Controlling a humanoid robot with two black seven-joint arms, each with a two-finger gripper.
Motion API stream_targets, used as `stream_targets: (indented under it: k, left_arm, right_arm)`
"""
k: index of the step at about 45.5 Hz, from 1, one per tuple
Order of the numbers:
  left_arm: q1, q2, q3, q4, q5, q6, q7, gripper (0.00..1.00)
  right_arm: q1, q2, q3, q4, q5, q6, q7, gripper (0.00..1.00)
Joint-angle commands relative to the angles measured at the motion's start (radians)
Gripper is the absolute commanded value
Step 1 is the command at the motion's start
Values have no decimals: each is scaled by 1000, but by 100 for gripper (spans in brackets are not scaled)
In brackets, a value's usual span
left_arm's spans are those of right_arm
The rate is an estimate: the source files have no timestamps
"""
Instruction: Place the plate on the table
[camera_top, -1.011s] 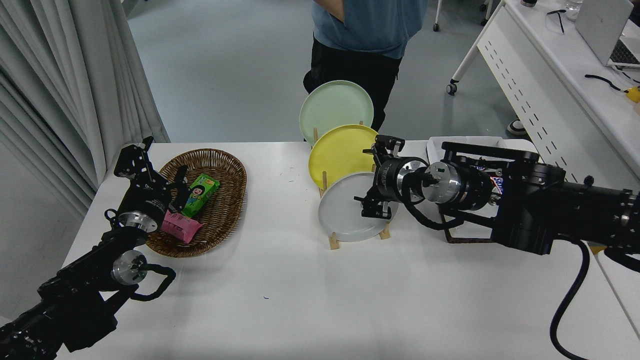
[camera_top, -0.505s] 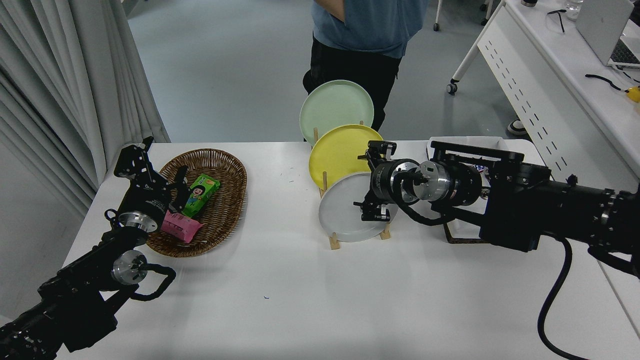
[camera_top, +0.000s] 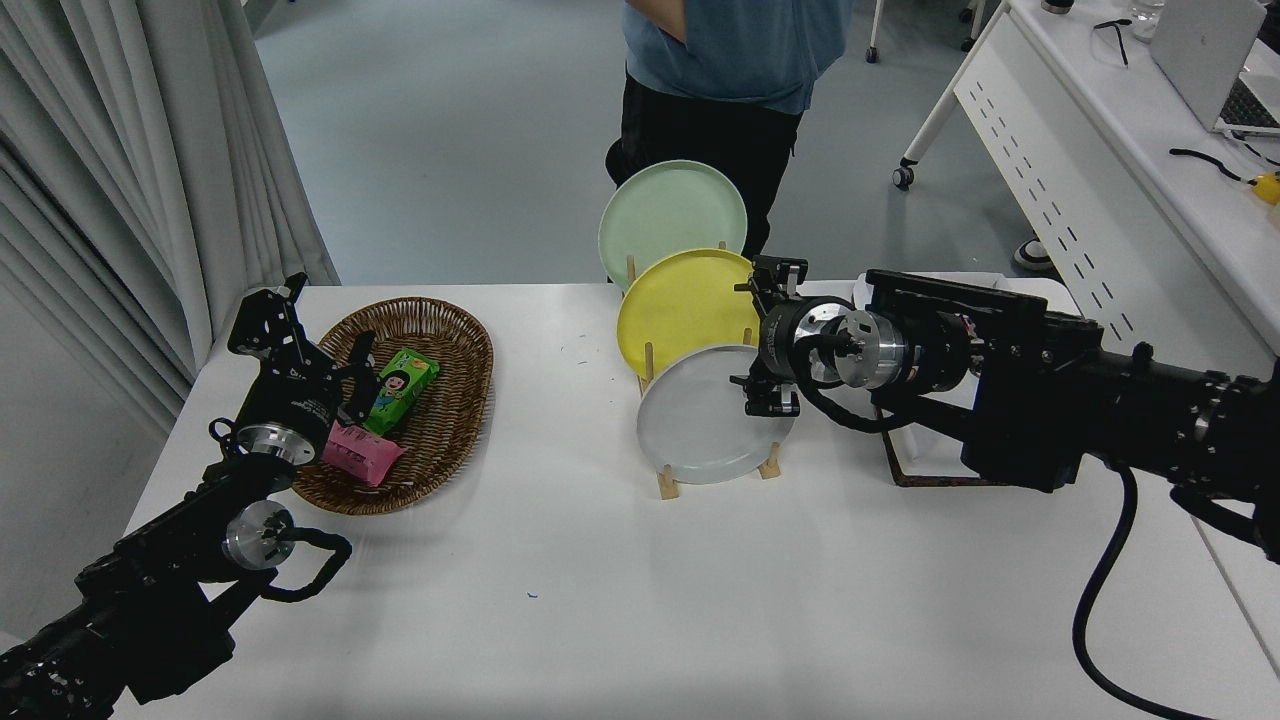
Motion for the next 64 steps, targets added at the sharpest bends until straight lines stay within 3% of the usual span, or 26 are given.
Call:
stream_targets:
  k: [1, 12, 23, 32, 40, 44, 50, 64]
  left_arm:
    - [0, 0, 0, 0, 1, 0, 0, 100]
    - [0, 0, 0, 0, -1, 0, 0, 100]
    - [0, 0, 0, 0, -1, 0, 0, 100]
    - [0, 0, 0, 0, 1, 0, 0, 100]
    - [0, 0, 0, 0, -1, 0, 0, 100]
    - [0, 0, 0, 0, 1, 0, 0, 100]
    - [0, 0, 0, 0, -1, 0, 0, 100]
    - [0, 0, 0, 0, 1, 0, 0, 100]
  right_arm:
    - [0, 0, -1, -5, -7, 1, -5, 86]
    - [1, 1, 0, -18, 1, 3, -13, 86]
    - [-2, 1, -14, -18, -8, 119, -19, 82]
    - [-10, 0, -17, -19, -20, 138, -19, 82]
    - [-11, 0, -18, -19, -23, 135, -20, 68]
    - [-10, -2, -18, -19, -23, 135, -20, 55]
    - [-8, -5, -17, -19, -23, 136, -22, 48]
    - [-7, -6, -17, -18, -16, 127, -65, 44]
